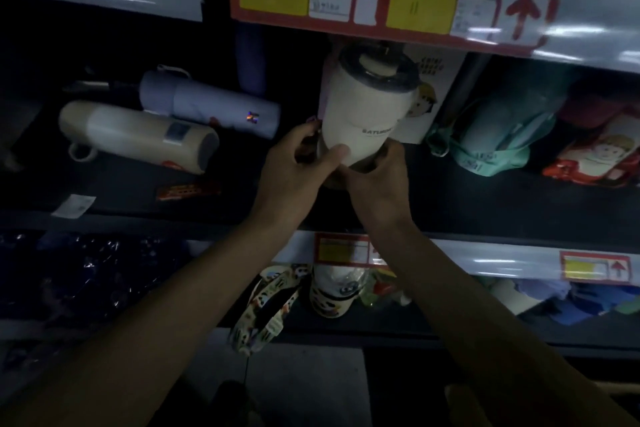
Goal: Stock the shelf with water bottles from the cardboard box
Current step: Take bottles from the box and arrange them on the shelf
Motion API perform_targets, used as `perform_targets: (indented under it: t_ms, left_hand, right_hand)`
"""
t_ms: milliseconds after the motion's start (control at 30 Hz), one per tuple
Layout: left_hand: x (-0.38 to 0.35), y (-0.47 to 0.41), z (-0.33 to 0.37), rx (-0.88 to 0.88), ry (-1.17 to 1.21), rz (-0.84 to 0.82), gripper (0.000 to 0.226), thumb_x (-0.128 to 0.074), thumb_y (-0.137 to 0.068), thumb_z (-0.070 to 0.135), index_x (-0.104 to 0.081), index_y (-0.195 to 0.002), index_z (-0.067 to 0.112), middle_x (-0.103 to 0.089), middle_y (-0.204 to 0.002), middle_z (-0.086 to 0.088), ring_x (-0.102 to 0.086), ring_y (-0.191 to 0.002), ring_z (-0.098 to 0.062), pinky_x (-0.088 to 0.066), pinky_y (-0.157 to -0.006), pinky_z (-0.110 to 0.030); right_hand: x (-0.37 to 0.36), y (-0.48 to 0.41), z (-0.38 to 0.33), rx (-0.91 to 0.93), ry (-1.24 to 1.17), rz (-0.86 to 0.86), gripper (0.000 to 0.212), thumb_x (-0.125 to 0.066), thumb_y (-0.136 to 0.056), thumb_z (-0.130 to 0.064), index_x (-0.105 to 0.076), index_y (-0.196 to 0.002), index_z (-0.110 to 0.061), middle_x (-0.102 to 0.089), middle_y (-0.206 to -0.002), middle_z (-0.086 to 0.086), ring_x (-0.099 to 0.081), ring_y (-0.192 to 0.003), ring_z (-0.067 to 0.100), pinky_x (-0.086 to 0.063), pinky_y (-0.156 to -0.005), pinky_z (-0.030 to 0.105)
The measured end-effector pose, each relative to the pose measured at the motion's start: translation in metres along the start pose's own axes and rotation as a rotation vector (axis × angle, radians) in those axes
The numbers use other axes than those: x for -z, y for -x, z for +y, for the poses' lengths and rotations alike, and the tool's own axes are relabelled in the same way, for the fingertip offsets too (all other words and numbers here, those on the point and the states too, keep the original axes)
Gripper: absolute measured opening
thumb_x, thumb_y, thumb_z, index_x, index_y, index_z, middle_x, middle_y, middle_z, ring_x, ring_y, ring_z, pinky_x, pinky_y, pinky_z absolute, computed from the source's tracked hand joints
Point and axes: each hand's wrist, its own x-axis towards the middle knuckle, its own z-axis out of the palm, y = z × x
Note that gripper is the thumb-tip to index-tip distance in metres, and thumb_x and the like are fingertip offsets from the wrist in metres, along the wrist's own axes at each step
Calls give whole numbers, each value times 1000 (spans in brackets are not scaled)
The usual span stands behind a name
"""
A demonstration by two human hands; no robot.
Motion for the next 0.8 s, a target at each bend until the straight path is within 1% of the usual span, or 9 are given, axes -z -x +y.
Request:
perform_targets:
  t_ms: [33, 100, 233, 333, 433, 600, 667, 733, 800]
  left_hand:
    - [-1, -4, -3, -5, 9, 19, 46, -76, -90, 19, -64, -134, 13, -73, -117, -3, -69, -104, -5, -52, -83, -11]
    - [-3, -11, -5, -4, 40, 50, 42, -75, -90, 16, -66, -131, 12, -74, -116, -7, -70, -103, -9, -53, -82, -13]
    - [-8, -21, -4, 31, 126, 74, 41, -75, -90, 13, -66, -129, 11, -74, -115, -10, -71, -106, -17, -57, -88, -23]
    - [-11, -22, -4, 57, 162, 74, 41, -78, -88, 12, -65, -126, 15, -74, -116, -9, -71, -105, -16, -58, -85, -24]
    - [-9, -24, -8, 85, 178, 85, 40, -79, -87, 12, -65, -124, 21, -74, -115, -7, -71, -104, -14, -59, -86, -25]
    - [-7, -24, -10, 94, 167, 80, 38, -78, -87, 12, -65, -122, 22, -74, -115, -6, -71, -107, -13, -58, -90, -24]
    - [-4, -24, -9, 94, 124, 65, 39, -77, -88, 11, -66, -125, 18, -74, -116, -8, -70, -108, -15, -57, -92, -25]
    - [1, -23, -9, 96, 61, 31, 43, -76, -88, 9, -66, -129, 16, -74, -114, -8, -70, -107, -17, -57, -93, -28]
    - [7, -19, -8, 107, 34, -6, 46, -76, -88, 6, -64, -131, 15, -72, -107, -1, -69, -102, -12, -57, -87, -22]
  right_hand:
    - [-2, -4, 1, 4, -9, 3, 69, -89, -75, -31, -51, -130, -15, -69, -117, -2, -68, -106, 14, -61, -85, 38]
    - [-4, -12, 0, 16, -4, 6, 66, -89, -77, -29, -51, -130, -15, -70, -116, -1, -69, -107, 14, -62, -85, 35]
    - [-7, -24, -2, 58, 26, 30, 65, -88, -77, -29, -54, -130, -15, -71, -118, 0, -68, -107, 13, -61, -84, 32]
    - [-12, -30, 1, 63, 91, 55, 64, -88, -76, -33, -56, -128, -15, -70, -119, 1, -67, -108, 15, -59, -82, 26]
    - [-17, -31, 5, 68, 159, 64, 73, -83, -67, -50, -57, -129, -21, -66, -121, 3, -63, -112, 20, -59, -88, 38]
    - [-19, -34, 6, 14, 136, 47, 70, -88, -73, -37, -56, -133, -20, -62, -128, 6, -63, -112, 20, -58, -95, 40]
    - [-17, -32, 5, 1, 135, 26, 73, -88, -70, -39, -56, -132, -19, -64, -126, 6, -64, -111, 19, -59, -94, 42]
    - [-10, -29, 7, -21, 132, -7, 72, -91, -70, -35, -57, -132, -17, -69, -123, 2, -67, -110, 16, -59, -93, 41]
    - [1, -24, 7, -42, 130, -45, 75, -95, -67, -31, -59, -131, -16, -72, -119, -1, -69, -108, 14, -60, -93, 40]
